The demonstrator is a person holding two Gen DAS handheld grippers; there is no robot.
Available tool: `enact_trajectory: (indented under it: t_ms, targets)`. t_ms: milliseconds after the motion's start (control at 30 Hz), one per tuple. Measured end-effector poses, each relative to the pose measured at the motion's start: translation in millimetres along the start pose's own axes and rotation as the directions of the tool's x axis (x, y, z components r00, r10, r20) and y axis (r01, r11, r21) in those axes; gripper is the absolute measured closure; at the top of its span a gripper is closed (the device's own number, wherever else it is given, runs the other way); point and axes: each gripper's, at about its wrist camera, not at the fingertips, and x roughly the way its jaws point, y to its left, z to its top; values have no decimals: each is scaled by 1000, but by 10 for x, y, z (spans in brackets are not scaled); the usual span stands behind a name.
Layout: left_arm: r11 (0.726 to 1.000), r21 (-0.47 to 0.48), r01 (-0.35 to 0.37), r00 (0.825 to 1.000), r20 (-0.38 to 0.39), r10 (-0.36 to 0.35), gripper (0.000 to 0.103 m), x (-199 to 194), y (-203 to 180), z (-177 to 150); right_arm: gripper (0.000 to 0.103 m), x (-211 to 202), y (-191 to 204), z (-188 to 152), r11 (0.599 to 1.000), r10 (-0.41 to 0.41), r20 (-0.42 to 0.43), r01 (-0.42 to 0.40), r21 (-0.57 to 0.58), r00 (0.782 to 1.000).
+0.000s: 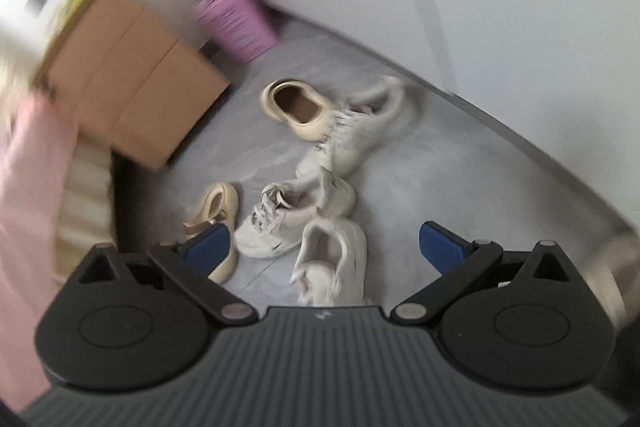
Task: Organize scattered shoes
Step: 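Lower the right gripper onto the white sneaker and grasp its heel, then carry the white sneaker with the right gripper toward the wardrobe base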
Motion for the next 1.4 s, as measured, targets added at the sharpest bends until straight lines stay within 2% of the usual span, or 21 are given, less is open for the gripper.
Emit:
enact_trajectory:
  t_ms: [33,67,100,233,300,433,467,533,633,700,767,867,967,1167,1333,1400]
  targets:
    - [1000,-22,14,1000,10,-13,0,-11,32,48,17,288,7,-12,1000,-10,-40,9,-28,999]
    - [998,-55,35,999,20,-34,0,-32,75,109,38,734,-18,-64,998,-25,-120,18,-59,992]
    - [995,-88,56,998,30,-54,0,-53,117,169,44,1155,-40,-113,996,-41,-192,25,-90,981]
    - [966,-192,172,984,76,-160,0,-65,304,410,47,1839,-36,-202,985,-69,-216,32,-170,974]
    - [968,-194,159,987,56,-151,0,116,348,527,50,2022,-45,-197,986,-40,-227,2,-166,973]
    - [984,-127,128,991,-10,-130,0,555,231,713,59,2305,-11,-169,980,3,-239,-50,-191,971]
    - [985,-116,129,991,-18,-132,0,617,207,732,64,2372,4,-165,978,9,-241,-59,-201,970]
    - [988,-62,140,989,-49,-143,0,820,75,801,66,2414,45,-207,980,-1,-207,-40,-196,978]
    - [986,-4,164,984,-72,-164,0,1007,-94,855,75,2366,67,-274,985,-56,-154,29,-170,986]
    - [982,13,186,980,-77,-184,0,1020,-162,852,78,2279,77,-309,980,-118,-123,96,-176,985]
    - [975,36,218,973,-91,-214,0,980,-236,791,78,2230,24,-311,979,-147,-114,128,-159,983]
    - [962,62,265,960,-109,-257,0,881,-326,667,78,2044,-270,-363,975,-218,-110,211,-70,970]
    - [952,80,294,954,-85,-287,0,665,-377,529,78,1823,-559,-468,968,-250,-103,252,5,963]
    - [941,132,312,950,-21,-312,0,333,-478,338,77,1315,-1244,-763,943,-293,-89,303,140,952]
    - [941,119,318,948,-52,-313,0,346,-555,285,74,1022,-1811,-886,910,-326,-86,337,243,941]
    - [943,148,300,954,-57,-294,0,375,-624,281,68,982,-1966,-960,911,-288,-104,305,276,952]
